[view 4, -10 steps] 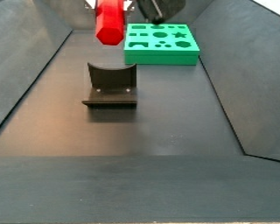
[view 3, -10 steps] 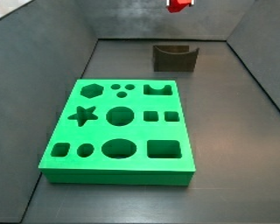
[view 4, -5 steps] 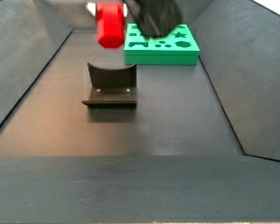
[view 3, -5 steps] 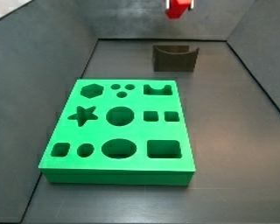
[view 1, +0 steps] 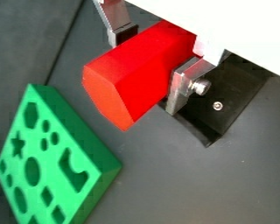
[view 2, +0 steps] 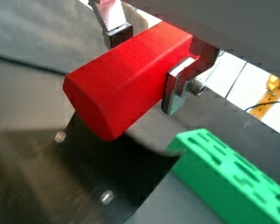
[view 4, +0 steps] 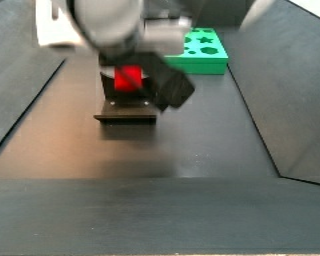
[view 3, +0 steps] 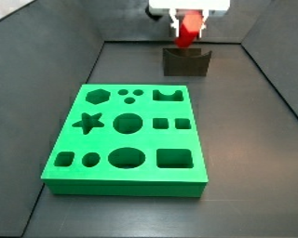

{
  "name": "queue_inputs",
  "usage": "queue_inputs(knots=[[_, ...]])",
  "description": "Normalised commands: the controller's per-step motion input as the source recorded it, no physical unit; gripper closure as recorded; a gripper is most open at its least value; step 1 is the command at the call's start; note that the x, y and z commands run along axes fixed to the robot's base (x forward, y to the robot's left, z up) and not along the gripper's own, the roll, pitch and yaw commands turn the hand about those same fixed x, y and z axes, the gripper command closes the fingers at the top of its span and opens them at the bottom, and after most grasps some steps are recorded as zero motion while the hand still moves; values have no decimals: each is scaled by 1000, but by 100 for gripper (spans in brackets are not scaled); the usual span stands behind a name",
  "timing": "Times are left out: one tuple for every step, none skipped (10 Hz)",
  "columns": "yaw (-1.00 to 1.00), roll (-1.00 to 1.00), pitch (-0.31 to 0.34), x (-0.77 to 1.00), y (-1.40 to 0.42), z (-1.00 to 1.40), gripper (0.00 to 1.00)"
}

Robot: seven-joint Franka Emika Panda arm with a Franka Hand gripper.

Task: Pick up the hexagon object. Move up. Place the hexagon object on the fixture. Regrasp the hexagon object. Move to above the board. Insert the hexagon object.
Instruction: Place the hexagon object on the fixture, then regrasp the hexagon object.

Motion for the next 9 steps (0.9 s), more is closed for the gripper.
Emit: queue_inputs(knots=[[-169, -180, 11, 167, 134, -1000, 100], [-147, -141, -20, 138, 108, -745, 100], [-118, -111, -39, 98, 67, -478, 100], [-95, -90, -55, 79, 47, -288, 100], [0, 0, 0, 0, -500, -167, 100], [0, 0, 0, 0, 0, 0, 0], [-20, 21, 47, 0, 0, 1000, 0], [-17, 21, 52, -6, 1, 1000, 0], [-16, 29, 50, -19, 4, 1000, 0]])
